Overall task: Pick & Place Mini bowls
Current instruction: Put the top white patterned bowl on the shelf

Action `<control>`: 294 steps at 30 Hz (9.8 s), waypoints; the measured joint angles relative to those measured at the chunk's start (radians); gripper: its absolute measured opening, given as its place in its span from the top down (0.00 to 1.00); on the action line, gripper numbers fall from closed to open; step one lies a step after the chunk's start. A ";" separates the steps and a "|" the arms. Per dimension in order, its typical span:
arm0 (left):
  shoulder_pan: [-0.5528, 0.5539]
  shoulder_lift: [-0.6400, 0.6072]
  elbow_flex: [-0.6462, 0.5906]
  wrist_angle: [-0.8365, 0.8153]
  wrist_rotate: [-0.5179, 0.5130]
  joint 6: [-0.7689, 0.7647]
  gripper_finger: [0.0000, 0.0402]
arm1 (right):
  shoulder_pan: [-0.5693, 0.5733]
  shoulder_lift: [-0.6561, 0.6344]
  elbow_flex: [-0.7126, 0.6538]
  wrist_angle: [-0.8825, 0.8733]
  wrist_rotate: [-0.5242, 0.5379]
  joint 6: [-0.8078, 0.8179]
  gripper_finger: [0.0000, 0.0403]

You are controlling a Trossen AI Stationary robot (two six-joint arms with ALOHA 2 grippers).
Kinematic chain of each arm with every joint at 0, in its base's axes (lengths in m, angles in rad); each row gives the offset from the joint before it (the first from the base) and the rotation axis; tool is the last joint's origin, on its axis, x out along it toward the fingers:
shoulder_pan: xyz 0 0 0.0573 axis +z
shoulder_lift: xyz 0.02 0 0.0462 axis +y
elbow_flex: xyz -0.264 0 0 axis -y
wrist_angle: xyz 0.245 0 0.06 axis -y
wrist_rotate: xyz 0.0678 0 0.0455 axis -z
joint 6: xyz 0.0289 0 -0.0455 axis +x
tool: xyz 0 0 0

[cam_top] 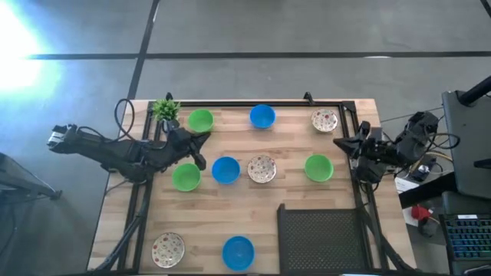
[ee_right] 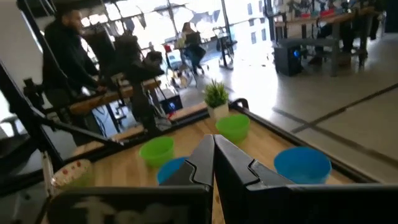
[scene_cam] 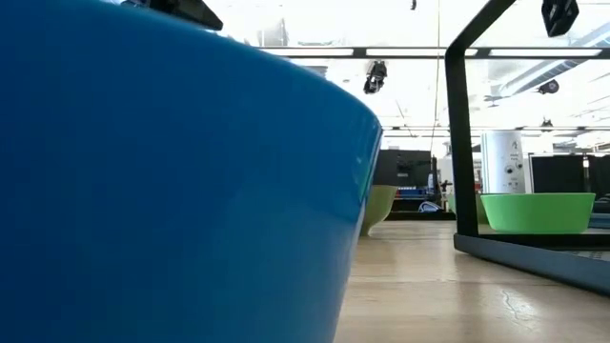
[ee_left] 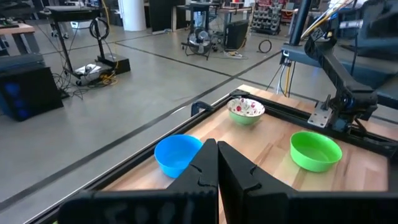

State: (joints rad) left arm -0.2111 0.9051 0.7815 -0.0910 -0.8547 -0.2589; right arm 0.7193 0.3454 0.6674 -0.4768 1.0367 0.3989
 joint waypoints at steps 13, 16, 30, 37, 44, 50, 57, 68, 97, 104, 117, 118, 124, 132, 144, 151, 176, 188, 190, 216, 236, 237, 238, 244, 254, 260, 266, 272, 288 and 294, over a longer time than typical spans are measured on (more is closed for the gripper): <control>0.000 0.000 0.000 0.011 0.000 0.105 1.00 | -0.128 0.159 -0.017 -0.021 -0.095 0.129 0.98; 0.000 0.000 0.000 0.011 0.000 0.105 1.00 | -0.214 0.216 -0.018 -0.020 -0.193 0.151 0.98; 0.000 0.000 0.000 0.011 0.000 0.104 1.00 | -0.677 0.322 -0.019 -0.024 -0.596 0.230 0.98; 0.000 0.000 0.000 0.014 0.000 0.103 1.00 | -0.870 0.360 -0.019 -0.030 -0.738 0.243 0.98; 0.000 0.000 0.000 0.016 0.000 0.103 1.00 | -1.088 0.469 -0.019 -0.075 -0.876 0.227 0.98; 0.000 0.000 0.000 0.017 0.000 0.102 1.00 | -1.251 0.565 -0.019 -0.098 -0.970 0.230 0.98; 0.000 0.000 0.000 0.017 0.000 0.102 1.00 | -1.366 0.657 0.005 -0.118 -0.974 0.223 0.98; 0.000 0.000 0.000 0.016 -0.004 0.102 1.00 | -1.397 0.845 0.160 -0.187 -0.947 0.079 0.98; 0.000 0.000 0.000 0.016 -0.004 0.103 1.00 | -1.448 1.183 0.361 -0.395 -0.830 0.020 0.54; 0.001 0.000 0.000 0.016 -0.004 0.103 1.00 | -1.481 1.253 0.358 -0.382 -0.824 0.003 0.53; 0.000 0.000 0.000 0.016 -0.004 0.103 1.00 | -1.490 1.390 0.358 -0.345 -0.824 -0.057 0.55; 0.000 0.000 0.000 0.016 -0.004 0.103 1.00 | -1.490 1.395 0.357 -0.345 -0.824 -0.061 0.56; 0.001 0.000 0.000 0.016 -0.004 0.103 1.00 | -1.491 1.406 0.357 -0.342 -0.800 -0.063 0.63; 0.001 0.000 0.000 0.016 -0.004 0.105 1.00 | -1.493 1.404 0.356 -0.339 -0.766 -0.076 0.84; 0.001 0.000 0.000 0.015 -0.004 0.106 1.00 | -1.493 1.388 0.357 -0.343 -0.746 -0.122 0.96; 0.001 0.000 0.000 0.015 -0.004 0.106 1.00 | -1.474 1.357 0.354 -0.360 -0.767 -0.125 0.96; 0.001 0.000 -0.001 0.006 -0.004 0.106 1.00 | -1.266 1.264 0.354 -0.512 -0.746 -0.137 0.97; 0.001 0.000 -0.001 0.001 -0.004 0.106 1.00 | -1.087 1.095 0.355 -0.635 -0.755 -0.109 0.97; 0.001 0.000 -0.001 0.001 -0.004 0.106 1.00 | -1.031 1.056 0.355 -0.666 -0.767 -0.086 0.97; 0.000 0.000 -0.001 0.000 -0.003 0.205 1.00 | -0.449 0.916 0.393 -0.752 -1.020 0.318 0.97; 0.001 0.000 -0.001 -0.012 -0.003 0.184 1.00 | -0.133 0.919 0.540 -0.829 -0.961 0.511 0.97; 0.001 0.000 -0.001 -0.014 -0.003 0.189 1.00 | -0.111 0.919 0.540 -0.829 -0.962 0.551 0.97; 0.000 0.000 -0.001 -0.016 -0.003 0.197 1.00 | -0.089 0.919 0.540 -0.829 -0.962 0.594 0.97; 0.000 0.000 -0.001 -0.016 -0.003 0.235 1.00 | 0.010 0.981 0.540 -0.816 -0.991 0.751 0.97; 0.000 0.000 -0.001 -0.019 -0.003 0.235 1.00 | 0.122 1.200 0.657 -0.821 -1.094 0.762 0.97; 0.001 0.000 -0.001 -0.021 -0.003 0.235 1.00 | 0.174 1.314 0.755 -0.825 -1.101 0.829 0.97; 0.000 0.000 -0.001 -0.021 0.000 0.234 1.00 | 0.227 1.420 0.823 -0.825 -1.122 0.893 0.97; 0.000 0.000 -0.001 -0.022 0.000 0.234 1.00 | 0.270 1.492 0.860 -0.820 -1.188 0.969 0.97; 0.000 0.000 -0.001 -0.022 0.000 0.249 1.00 | 0.306 1.532 0.855 -0.753 -1.247 1.186 0.97; 0.000 0.000 -0.001 -0.022 0.000 0.263 1.00 | 0.310 1.585 0.855 -0.739 -1.253 1.194 0.97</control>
State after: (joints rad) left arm -0.2108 0.9047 0.7807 -0.1130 -0.8543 0.0044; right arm 1.0293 1.9300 1.5227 -1.2159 -0.2164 1.5929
